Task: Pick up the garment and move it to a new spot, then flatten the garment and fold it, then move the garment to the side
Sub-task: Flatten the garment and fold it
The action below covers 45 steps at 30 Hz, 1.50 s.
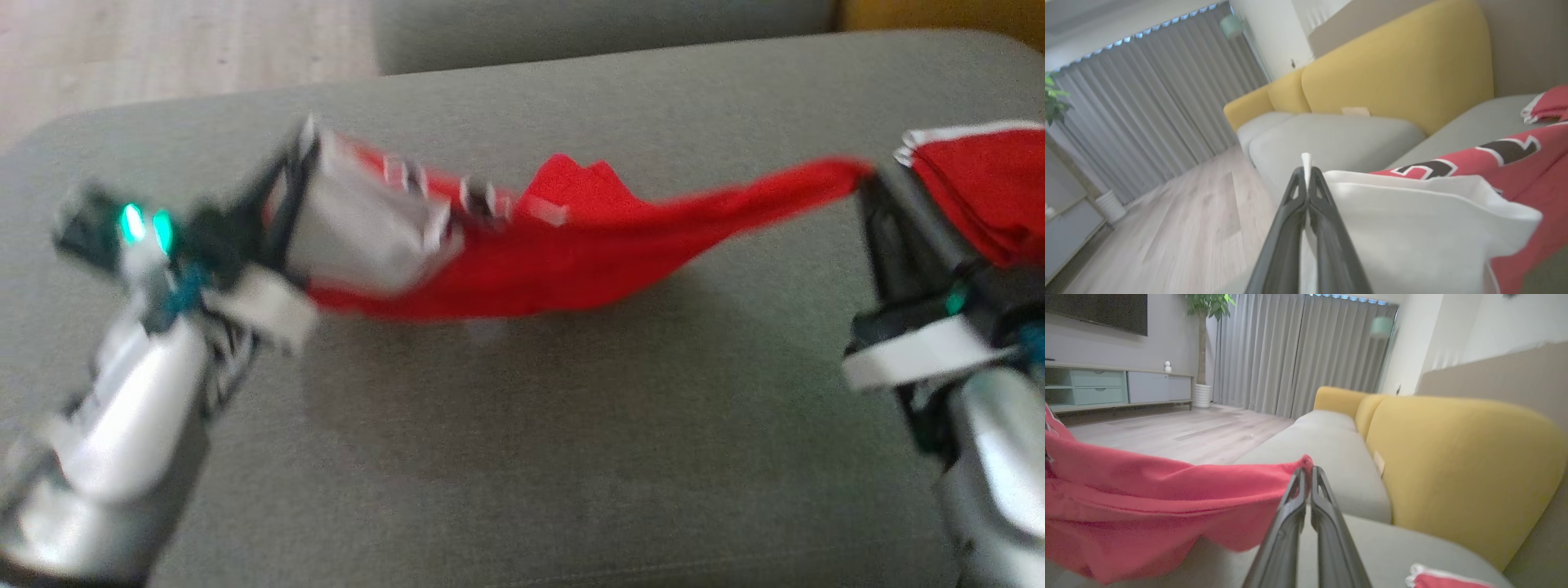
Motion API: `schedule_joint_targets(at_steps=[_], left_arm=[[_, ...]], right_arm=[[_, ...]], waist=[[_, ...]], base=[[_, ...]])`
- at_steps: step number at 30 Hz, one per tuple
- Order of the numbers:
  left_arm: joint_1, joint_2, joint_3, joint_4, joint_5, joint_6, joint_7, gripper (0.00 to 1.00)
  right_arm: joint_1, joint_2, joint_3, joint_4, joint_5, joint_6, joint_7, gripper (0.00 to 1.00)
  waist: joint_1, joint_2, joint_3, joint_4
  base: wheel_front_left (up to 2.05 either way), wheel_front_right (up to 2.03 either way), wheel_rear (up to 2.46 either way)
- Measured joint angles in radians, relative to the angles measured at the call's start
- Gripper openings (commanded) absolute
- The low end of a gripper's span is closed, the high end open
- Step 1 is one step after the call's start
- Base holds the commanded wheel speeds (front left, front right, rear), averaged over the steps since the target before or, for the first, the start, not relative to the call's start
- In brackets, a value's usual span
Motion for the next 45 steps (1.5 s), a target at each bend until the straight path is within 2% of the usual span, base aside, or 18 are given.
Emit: schedule_joint_targets(at_steps=[5,8,13,16,18,21,24,27,32,36,39,42,45], left_arm=[[-0.283,-0.008,-0.004,0.001,0.021,-0.048,-0.018,0.0],[-0.379,-0.025,-0.04,0.017,0.027,-0.075,-0.026,0.0],[-0.303,-0.037,-0.13,0.127,0.026,-0.091,-0.026,0.0],[-0.187,-0.038,-0.111,0.128,-0.009,-0.057,-0.026,0.0],[-0.114,-0.04,-0.075,0.055,-0.038,-0.027,-0.026,0.0],[-0.036,-0.039,-0.016,-0.085,-0.053,0.02,-0.026,0.0],[0.011,-0.033,0.038,-0.215,-0.053,0.039,-0.032,0.0],[0.019,-0.03,0.073,-0.289,-0.062,0.039,-0.034,0.0],[-0.055,-0.008,0.128,-0.402,-0.07,0.005,-0.034,0.0],[-0.204,0.016,0.138,-0.417,-0.074,-0.031,-0.025,0.0],[-0.326,0.029,0.137,-0.414,-0.067,-0.047,0.0,0.0],[-0.431,0.028,0.123,-0.358,-0.067,-0.064,0.016,0.0],[-0.505,0.024,0.08,-0.234,-0.069,-0.079,0.03,0.0]], right_arm=[[-0.105,-0.004,-0.07,-0.075,-0.03,0.0,-0.002,0.0],[-0.117,0.004,-0.101,-0.12,-0.042,0.0,-0.006,0.0],[-0.05,0.055,-0.092,-0.107,-0.043,0.0,-0.006,0.0],[0.016,0.089,-0.11,-0.095,-0.043,0.0,-0.006,0.0],[0.05,0.1,-0.133,-0.097,-0.039,0.0,-0.006,0.0],[0.087,0.1,-0.175,-0.116,-0.034,0.0,-0.006,0.0],[0.109,0.093,-0.217,-0.155,-0.008,0.0,-0.006,0.0],[0.109,0.074,-0.223,-0.184,0.006,0.0,-0.006,0.0],[0.089,-0.021,-0.232,-0.293,0.025,0.0,0.019,0.0],[-0.014,-0.063,-0.229,-0.414,0.034,0.0,0.103,0.0],[-0.124,-0.078,-0.21,-0.46,0.059,0.0,0.165,0.0],[-0.233,-0.091,-0.174,-0.429,0.106,0.0,0.213,0.0],[-0.337,-0.095,-0.133,-0.319,0.147,0.0,0.248,0.0]], waist=[[0.0,0.0,0.033,-0.064],[0.0,0.0,0.06,-0.1],[0.0,0.0,0.105,-0.155],[0.0,0.0,0.125,-0.183],[0.0,0.0,0.134,-0.193],[0.0,0.0,0.126,-0.186],[0.0,0.0,0.1,-0.165],[0.0,0.0,0.074,-0.147],[0.0,0.0,-0.006,-0.104],[0.0,0.0,-0.073,-0.076],[0.0,0.0,-0.107,-0.06],[0.0,0.0,-0.114,-0.05],[0.0,0.0,-0.095,-0.052]], base=[[0.0,0.0,0.0],[0.0,0.0,0.0],[0.0,0.0,0.0],[0.0,0.0,0.0],[0.0,0.0,0.0],[0.0,0.0,0.0],[0.0,0.0,0.0],[0.0,0.0,0.0],[0.0,0.0,0.0],[0.0,0.0,0.0],[0.0,0.0,0.0],[0.0,0.0,0.0],[0.0,0.0,0.0]])
